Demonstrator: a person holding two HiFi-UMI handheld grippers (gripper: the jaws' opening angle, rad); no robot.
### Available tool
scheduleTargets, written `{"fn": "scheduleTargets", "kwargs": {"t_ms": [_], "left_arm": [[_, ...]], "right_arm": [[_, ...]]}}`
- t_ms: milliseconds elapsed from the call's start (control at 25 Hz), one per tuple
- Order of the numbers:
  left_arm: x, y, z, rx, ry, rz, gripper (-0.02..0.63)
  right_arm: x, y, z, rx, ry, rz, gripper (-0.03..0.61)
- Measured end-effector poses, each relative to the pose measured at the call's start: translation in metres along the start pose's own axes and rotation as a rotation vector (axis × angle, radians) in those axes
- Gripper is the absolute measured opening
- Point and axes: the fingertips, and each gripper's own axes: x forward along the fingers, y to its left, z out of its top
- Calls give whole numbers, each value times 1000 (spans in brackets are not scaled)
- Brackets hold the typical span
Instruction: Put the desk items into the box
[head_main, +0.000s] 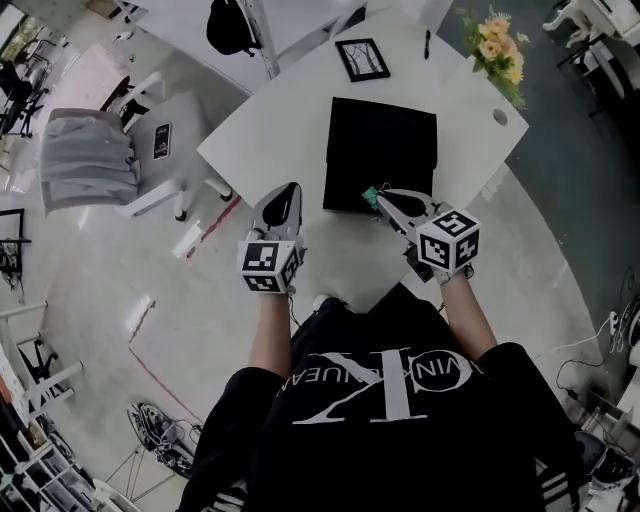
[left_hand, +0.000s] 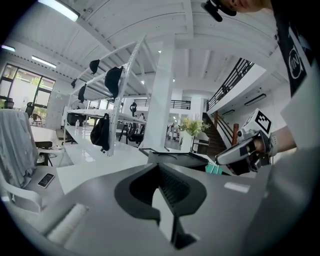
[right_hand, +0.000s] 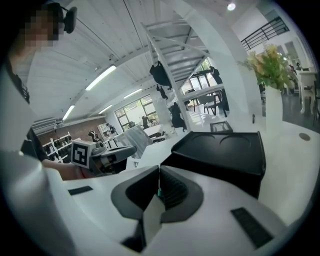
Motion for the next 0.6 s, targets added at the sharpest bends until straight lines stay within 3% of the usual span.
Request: {"fn": "scheduleTargets", "kwargs": {"t_ms": [240, 600], "left_arm": [[-3, 11, -7, -21, 13, 34, 11], [-14, 28, -21, -63, 38, 88, 11]], "right_arm": [[20, -13, -10, -106, 119, -43, 20], [45, -26, -33, -180, 286, -44, 20]]}}
